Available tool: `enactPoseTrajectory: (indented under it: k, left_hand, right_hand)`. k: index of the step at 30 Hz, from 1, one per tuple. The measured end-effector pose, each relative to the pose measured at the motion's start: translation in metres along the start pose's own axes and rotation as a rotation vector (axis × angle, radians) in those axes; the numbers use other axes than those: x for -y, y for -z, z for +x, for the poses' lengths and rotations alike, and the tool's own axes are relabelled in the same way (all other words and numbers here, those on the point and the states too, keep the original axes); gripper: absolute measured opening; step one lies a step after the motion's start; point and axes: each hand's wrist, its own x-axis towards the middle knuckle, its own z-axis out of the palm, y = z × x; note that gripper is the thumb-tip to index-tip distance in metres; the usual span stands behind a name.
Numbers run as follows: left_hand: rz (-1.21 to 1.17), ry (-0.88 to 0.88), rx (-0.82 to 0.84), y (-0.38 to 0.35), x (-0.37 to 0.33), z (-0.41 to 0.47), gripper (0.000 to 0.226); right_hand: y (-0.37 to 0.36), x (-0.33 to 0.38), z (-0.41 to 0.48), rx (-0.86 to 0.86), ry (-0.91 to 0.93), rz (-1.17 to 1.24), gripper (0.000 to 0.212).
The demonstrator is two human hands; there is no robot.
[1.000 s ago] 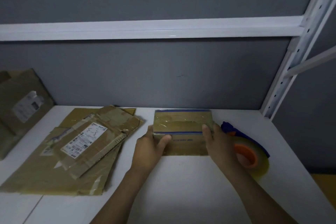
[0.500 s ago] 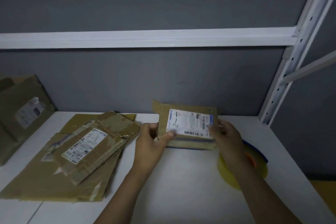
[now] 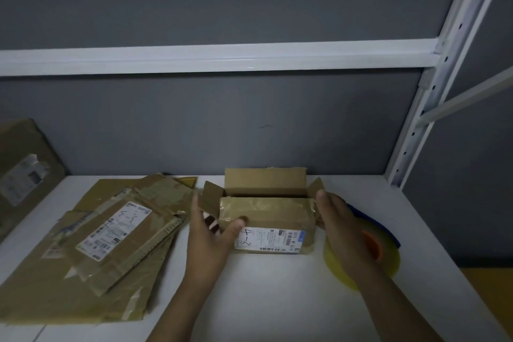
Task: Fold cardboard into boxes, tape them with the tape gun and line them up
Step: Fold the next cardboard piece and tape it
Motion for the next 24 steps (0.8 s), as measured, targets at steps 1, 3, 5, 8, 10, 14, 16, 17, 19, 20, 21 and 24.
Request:
enactPoseTrajectory:
  k: [1, 3, 5, 8, 10, 14, 16, 17, 19, 20, 21, 24]
  left_hand:
    - [0.080, -0.022, -0.034, 0.001, -0.003, 0.002, 0.107]
    - [0.353, -0.130, -0.039, 0.004, -0.003, 0.009, 0.118]
    - [0.523, -0.213, 0.050, 0.009, -0.002, 0.018, 0.096]
    - [0.417, -0.214, 0.099, 0.013, -0.004, 0.023, 0.066]
    - [0.342, -0.285, 0.088, 0.013, -0.005, 0.023, 0.061]
    - [0.247, -0.315, 0.223, 0.014, -0.012, 0.021, 0.022]
    - [0.257, -0.268, 0.255, 0.015, -0.022, 0.024, 0.036]
    - [0.287, -0.249, 0.267, 0.016, -0.026, 0.029, 0.054]
    - [0.321, -0.162, 0.347, 0.018, -0.034, 0.042, 0.096]
    - [0.350, -0.109, 0.386, 0.018, -0.035, 0.050, 0.111]
    - [0.399, -0.071, 0.415, 0.019, -0.037, 0.057, 0.121]
    - [0.484, -0.019, 0.461, 0.018, -0.040, 0.067, 0.136]
  right_hand:
    - [-0.001, 0.001, 0.001, -0.009, -0.002, -0.017, 0.027]
    - [-0.003, 0.000, 0.003, -0.024, -0.011, -0.046, 0.021]
    - [-0.004, -0.002, 0.005, -0.029, -0.017, -0.064, 0.021]
    - [-0.004, 0.004, 0.005, -0.036, 0.005, -0.080, 0.028]
    - [-0.004, 0.008, 0.004, -0.006, -0.022, -0.048, 0.028]
    - [-0.009, 0.012, 0.006, 0.048, -0.064, -0.008, 0.038]
    - [-0.012, 0.012, 0.011, 0.030, -0.069, -0.009, 0.039]
    - [-0.014, 0.012, 0.013, 0.031, -0.072, -0.006, 0.040]
    - [-0.015, 0.012, 0.015, 0.035, -0.062, -0.008, 0.040]
    - [-0.015, 0.012, 0.015, 0.040, -0.055, -0.015, 0.039]
    - [-0.015, 0.012, 0.015, 0.047, -0.047, -0.021, 0.038]
    - [-0.012, 0.014, 0.012, 0.080, -0.024, -0.047, 0.043]
